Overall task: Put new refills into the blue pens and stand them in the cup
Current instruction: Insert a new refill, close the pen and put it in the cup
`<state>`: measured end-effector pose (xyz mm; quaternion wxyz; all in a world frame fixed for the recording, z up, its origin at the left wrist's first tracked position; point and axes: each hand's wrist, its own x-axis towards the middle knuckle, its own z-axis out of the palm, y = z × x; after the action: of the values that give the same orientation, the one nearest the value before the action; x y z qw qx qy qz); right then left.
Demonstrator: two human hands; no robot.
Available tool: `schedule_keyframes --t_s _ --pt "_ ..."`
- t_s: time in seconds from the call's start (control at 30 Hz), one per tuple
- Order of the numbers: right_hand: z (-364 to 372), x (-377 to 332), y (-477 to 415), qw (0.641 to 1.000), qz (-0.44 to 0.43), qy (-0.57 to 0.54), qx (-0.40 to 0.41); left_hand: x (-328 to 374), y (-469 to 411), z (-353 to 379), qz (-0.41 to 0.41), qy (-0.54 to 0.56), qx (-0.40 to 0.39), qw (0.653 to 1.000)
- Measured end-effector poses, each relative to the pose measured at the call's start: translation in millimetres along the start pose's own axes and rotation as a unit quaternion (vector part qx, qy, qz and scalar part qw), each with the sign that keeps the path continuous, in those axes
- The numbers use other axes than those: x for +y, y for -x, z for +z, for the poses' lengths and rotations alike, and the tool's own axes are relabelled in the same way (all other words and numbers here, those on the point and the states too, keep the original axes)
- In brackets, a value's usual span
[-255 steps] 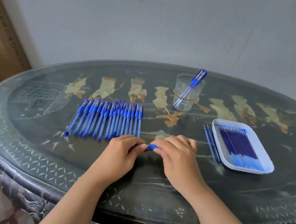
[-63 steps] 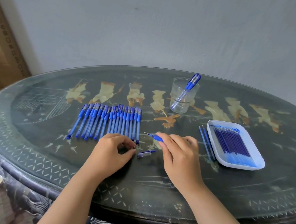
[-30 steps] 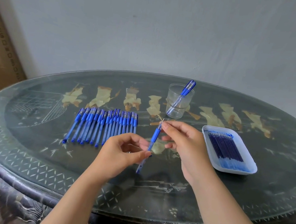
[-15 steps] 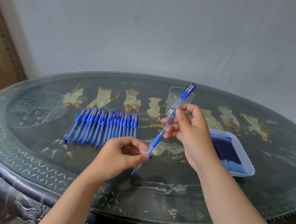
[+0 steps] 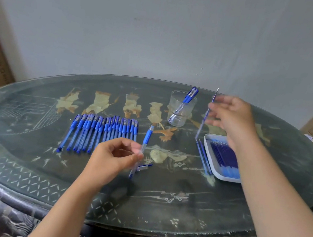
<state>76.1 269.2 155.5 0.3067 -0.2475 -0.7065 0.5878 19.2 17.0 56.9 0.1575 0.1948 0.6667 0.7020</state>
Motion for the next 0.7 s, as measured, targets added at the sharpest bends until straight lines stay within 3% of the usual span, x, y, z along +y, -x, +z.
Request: schedule_keyframes --t_s 0.07,0.2,0.7 --pt "-4.0 20.9 -9.1 0.991 0.043 0.122 -0.013 -0.3 -0.7 -1.2 -0.001 0.008 0.014 1.0" --pt "-0.6 53.9 -20.0 0.96 0.104 0.252 -0.059 -2.1 -2.3 -1.2 -0.007 0.008 0.011 1.0" --pt "20.3 92.8 -44.8 0.894 0.15 0.417 -0.069 -5.6 -5.8 0.8 -0.013 0.004 0.006 1.0"
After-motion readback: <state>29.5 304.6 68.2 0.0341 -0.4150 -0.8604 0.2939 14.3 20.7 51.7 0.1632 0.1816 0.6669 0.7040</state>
